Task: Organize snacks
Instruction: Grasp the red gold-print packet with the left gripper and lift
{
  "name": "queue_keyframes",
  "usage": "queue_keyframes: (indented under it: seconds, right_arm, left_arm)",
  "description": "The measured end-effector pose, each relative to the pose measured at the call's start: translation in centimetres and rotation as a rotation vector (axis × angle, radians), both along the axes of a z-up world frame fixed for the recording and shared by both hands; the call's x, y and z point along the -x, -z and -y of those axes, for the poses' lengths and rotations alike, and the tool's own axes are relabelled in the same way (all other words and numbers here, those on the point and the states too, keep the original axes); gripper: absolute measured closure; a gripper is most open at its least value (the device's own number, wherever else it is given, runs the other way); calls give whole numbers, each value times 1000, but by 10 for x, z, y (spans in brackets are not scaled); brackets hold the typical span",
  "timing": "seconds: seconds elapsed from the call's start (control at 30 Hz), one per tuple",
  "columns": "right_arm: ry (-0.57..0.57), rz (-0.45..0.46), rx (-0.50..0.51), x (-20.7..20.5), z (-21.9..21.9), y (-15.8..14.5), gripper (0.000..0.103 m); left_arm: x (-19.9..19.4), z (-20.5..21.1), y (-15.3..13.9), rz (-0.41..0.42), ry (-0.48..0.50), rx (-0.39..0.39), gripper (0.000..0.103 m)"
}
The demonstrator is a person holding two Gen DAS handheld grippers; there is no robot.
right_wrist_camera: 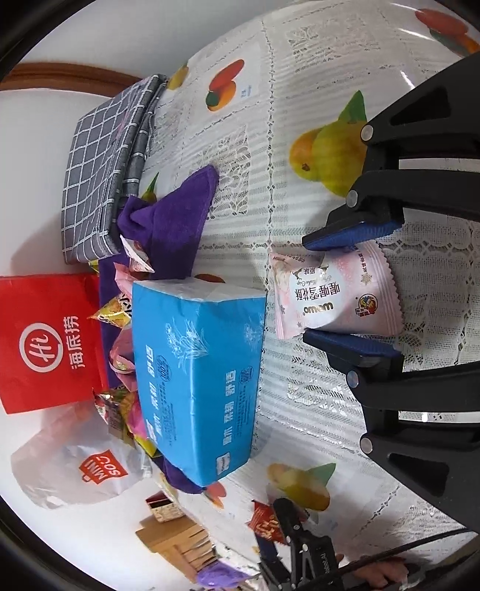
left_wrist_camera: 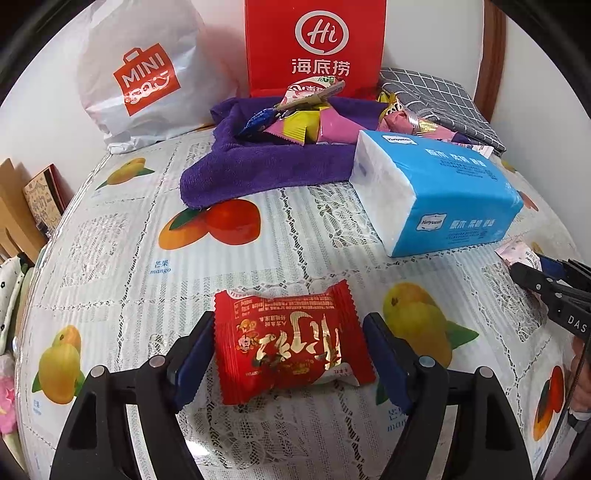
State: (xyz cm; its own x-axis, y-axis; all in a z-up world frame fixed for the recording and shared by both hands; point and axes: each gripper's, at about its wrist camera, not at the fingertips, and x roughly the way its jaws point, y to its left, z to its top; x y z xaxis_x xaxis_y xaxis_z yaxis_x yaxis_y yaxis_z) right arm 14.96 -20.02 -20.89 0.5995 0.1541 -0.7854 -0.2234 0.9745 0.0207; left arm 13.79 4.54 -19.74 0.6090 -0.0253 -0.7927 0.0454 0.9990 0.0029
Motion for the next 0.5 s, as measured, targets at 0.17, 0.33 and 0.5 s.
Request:
queue_keyframes:
  seconds: [0.17, 0.33, 0.5]
  right_arm:
    - [-3, -3, -20, -1, 3, 0, 57]
    - [-6, -3, -21, -1, 3, 0, 56]
    - [-5, -3, -21, -1, 3, 0, 56]
  left_arm:
    - [0, 0, 0, 0, 0, -1, 25]
    - [0, 1, 0, 0, 0, -1, 25]
    - [0, 1, 0, 1, 0, -2, 25]
